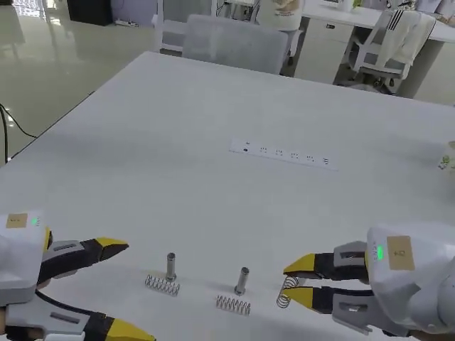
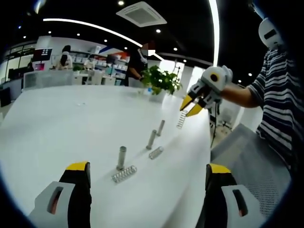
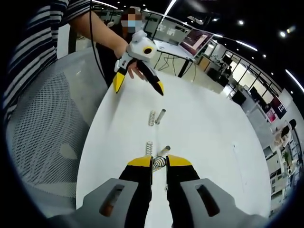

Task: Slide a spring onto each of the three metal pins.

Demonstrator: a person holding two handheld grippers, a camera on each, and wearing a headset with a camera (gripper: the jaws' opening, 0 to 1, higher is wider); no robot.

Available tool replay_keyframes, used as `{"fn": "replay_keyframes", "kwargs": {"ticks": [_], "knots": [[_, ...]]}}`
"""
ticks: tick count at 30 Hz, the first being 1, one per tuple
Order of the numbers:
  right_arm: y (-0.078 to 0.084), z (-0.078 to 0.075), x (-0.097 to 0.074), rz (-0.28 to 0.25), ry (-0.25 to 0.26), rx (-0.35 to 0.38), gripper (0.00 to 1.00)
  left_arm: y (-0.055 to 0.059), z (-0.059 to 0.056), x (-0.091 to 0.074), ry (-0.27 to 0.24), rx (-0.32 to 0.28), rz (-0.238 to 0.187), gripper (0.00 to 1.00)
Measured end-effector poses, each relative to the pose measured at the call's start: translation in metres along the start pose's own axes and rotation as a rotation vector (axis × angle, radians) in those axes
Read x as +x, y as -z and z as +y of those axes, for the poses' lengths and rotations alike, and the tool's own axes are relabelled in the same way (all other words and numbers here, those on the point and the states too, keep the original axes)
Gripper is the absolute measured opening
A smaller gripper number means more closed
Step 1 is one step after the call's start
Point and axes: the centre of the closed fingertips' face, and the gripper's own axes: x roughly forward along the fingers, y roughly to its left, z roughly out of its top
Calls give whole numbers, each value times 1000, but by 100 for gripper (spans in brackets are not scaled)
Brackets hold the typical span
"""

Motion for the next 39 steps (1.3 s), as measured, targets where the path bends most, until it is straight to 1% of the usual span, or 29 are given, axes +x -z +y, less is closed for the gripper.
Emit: {"fn": "replay_keyframes", "kwargs": {"ticks": [5,10,15,17,29,39], "knots": [[9,-12,-6,14,33,18,8,0,3,-3,-11,1,-1,98],[19,-27,-11,26,73,40,8,0,5,-5,-18,1,-3,98],[24,-37,-16,32,98,52,8,-1,6,-7,-26,-10,-14,98],[26,-40,-16,37,103,55,8,-3,6,-7,-27,-14,-22,98],[37,-56,-12,52,130,77,8,-3,9,-8,-40,-11,-22,98],[44,-59,-8,63,132,96,8,-3,9,-10,-49,-14,-26,98]]}}
